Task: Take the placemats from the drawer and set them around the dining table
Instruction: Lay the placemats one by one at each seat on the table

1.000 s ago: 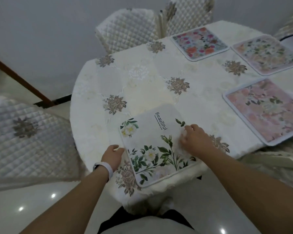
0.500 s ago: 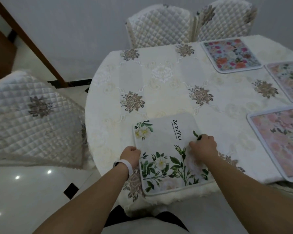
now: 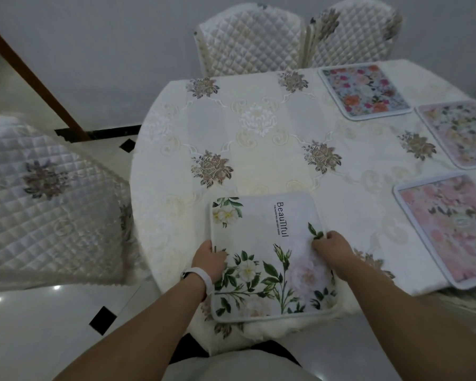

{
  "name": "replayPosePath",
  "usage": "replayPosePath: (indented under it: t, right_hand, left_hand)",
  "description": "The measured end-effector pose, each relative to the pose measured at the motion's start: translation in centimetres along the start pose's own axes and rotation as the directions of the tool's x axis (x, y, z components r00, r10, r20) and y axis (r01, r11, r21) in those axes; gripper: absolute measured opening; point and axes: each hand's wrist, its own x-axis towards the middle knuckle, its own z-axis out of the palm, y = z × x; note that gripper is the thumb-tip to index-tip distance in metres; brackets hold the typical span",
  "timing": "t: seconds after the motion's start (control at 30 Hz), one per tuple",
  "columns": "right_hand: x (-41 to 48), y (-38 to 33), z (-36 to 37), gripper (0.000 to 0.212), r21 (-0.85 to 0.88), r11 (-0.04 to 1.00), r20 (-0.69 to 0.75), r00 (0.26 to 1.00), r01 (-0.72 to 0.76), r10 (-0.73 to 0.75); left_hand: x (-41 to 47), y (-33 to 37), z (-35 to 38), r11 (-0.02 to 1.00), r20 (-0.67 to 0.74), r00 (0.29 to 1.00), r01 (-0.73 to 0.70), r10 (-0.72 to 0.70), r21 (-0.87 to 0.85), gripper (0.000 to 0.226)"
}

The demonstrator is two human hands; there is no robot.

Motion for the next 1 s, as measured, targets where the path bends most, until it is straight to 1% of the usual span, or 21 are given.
replayPosePath:
  t: [0.07, 0.17, 0.2, 0.3, 0.4, 0.53, 0.67, 0.83, 0.9, 1.0]
  right_hand:
    - [-0.7, -0.2, 0.5, 0.017, 0.025, 1.000, -0.024, 1.000, 0.009, -0.008]
    - [-1.7, -1.2, 1.6, 0.007, 0.041, 0.999, -0.029, 0.999, 0.023, -0.022]
    - [-2.0, -1.8, 2.0, 0.006, 0.044, 0.999, -0.024, 0.999, 0.031, -0.030]
    - [-2.6, -4.1, 3.5, 0.008, 0.061, 0.996, -0.017, 0.998, 0.063, -0.062]
    - [-3.1, -6.7, 5.0, 0.006, 0.061, 0.991, -0.022, 0.992, 0.123, -0.122]
    - [-2.9, -10.0, 5.7, 0.010, 0.077, 0.980, -0.033, 0.983, 0.182, -0.180]
    - [-1.1, -13.5, 5.8, 0.014, 0.100, 0.967, -0.023, 0.972, 0.234, -0.233]
    - [3.0, -17.0, 6.9, 0.015, 0.104, 0.953, 0.020, 0.958, 0.284, -0.287]
    - [4.8, -17.9, 7.4, 0.014, 0.124, 0.951, 0.041, 0.957, 0.282, -0.289]
    - [7.1, -18.7, 7.8, 0.013, 0.160, 0.955, 0.064, 0.963, 0.249, -0.262]
  left_hand:
    - [0.6, 0.0, -0.8, 1.000, 0.000, 1.000, -0.020, 0.020, -0.019, 0.014]
    - [1.7, 0.4, -2.9, 0.999, -0.024, 0.999, -0.046, 0.046, -0.024, 0.016]
    - [2.1, 0.5, -3.7, 0.998, -0.024, 0.999, -0.049, 0.048, -0.033, 0.017]
    - [2.9, 0.6, -6.1, 0.997, -0.040, 0.998, -0.059, 0.057, -0.054, 0.018]
    - [4.1, 0.9, -8.5, 0.994, -0.071, 0.996, -0.061, 0.055, -0.094, 0.018]
    - [5.4, 2.0, -10.6, 0.991, -0.117, 0.992, -0.057, 0.043, -0.118, 0.018]
    - [7.1, 4.0, -11.7, 0.985, -0.173, 0.983, -0.095, 0.069, -0.147, 0.016]
    - [10.3, 6.2, -12.7, 0.987, -0.252, 0.965, -0.102, 0.067, -0.127, 0.014]
    - [11.6, 7.2, -13.0, 0.991, -0.268, 0.961, -0.098, 0.072, -0.087, 0.015]
    - [13.0, 8.2, -13.0, 0.997, -0.296, 0.955, -0.048, 0.026, -0.066, 0.010]
